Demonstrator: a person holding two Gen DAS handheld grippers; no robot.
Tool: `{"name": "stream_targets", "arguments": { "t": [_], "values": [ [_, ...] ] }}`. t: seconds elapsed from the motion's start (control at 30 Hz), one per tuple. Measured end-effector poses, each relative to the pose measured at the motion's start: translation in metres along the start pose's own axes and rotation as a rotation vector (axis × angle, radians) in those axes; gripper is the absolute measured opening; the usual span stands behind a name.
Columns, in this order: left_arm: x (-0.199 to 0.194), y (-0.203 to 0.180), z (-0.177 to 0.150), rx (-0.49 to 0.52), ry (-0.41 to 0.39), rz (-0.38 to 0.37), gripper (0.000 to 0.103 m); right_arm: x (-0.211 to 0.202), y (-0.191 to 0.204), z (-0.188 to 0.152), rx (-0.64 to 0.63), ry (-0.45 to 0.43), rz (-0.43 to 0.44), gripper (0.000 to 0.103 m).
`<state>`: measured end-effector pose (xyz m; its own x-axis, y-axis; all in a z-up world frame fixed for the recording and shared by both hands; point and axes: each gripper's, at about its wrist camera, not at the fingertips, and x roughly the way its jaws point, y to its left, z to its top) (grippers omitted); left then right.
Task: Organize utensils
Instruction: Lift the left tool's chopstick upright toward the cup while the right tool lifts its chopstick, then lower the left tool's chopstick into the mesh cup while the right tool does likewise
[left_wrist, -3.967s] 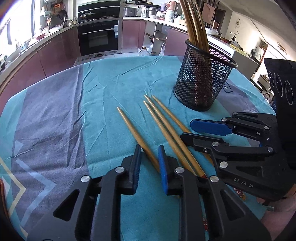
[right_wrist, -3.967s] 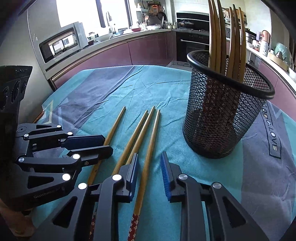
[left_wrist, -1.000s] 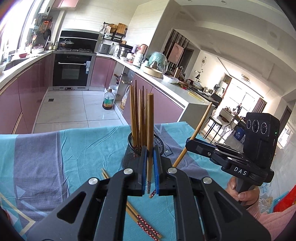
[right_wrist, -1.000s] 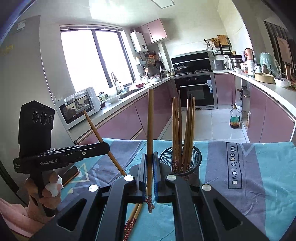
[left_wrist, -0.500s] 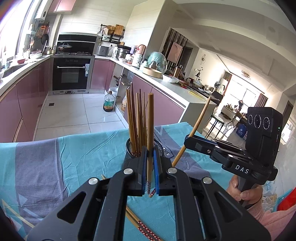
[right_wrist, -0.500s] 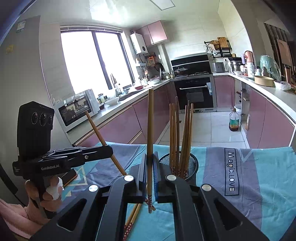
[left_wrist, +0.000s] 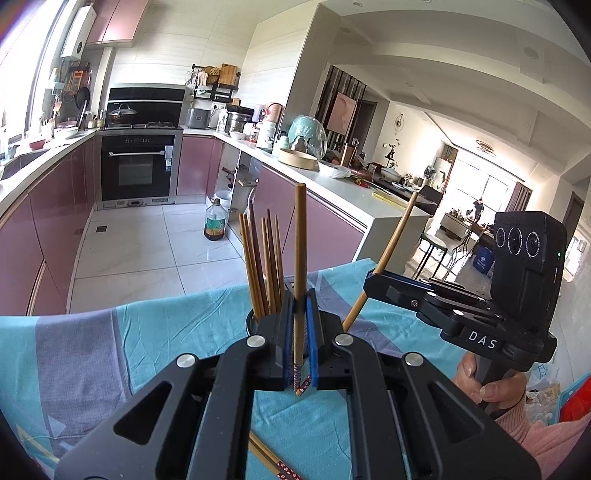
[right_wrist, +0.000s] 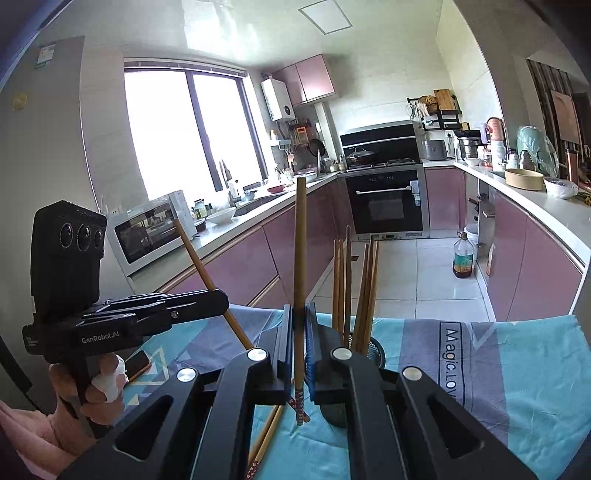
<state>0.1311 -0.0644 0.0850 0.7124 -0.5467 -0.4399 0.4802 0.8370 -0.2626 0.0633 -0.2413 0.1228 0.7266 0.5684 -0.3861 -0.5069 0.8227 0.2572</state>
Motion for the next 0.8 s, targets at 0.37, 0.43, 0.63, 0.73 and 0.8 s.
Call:
{"name": "stream_targets", "arguments": {
  "t": [0.37, 0.43, 0.63, 0.73, 0.8],
  "values": [
    [0.000, -0.004, 0.024, 0.029, -0.044, 0.004, 0.007, -0.001, -0.003, 0.022, -0.022, -0.055, -0.009, 0.005],
    [0.001, -0.005, 0.026, 0.034, -0.048, 0.010, 0.007, 0.000, -0.004, 0.025, -0.024, -0.062, -0.012, 0.005],
    [0.007, -0.007, 0.027, 0.043, -0.045, 0.021, 0.007, 0.007, -0.011, 0.031, -0.012, -0.065, -0.023, 0.005],
    [0.008, -0.007, 0.026, 0.039, -0.043, 0.022, 0.007, 0.010, -0.014, 0.031, -0.007, -0.063, -0.032, 0.005],
    [0.008, -0.006, 0.026, 0.037, -0.042, 0.023, 0.007, 0.013, -0.016, 0.031, -0.001, -0.061, -0.036, 0.005]
  ]
}}
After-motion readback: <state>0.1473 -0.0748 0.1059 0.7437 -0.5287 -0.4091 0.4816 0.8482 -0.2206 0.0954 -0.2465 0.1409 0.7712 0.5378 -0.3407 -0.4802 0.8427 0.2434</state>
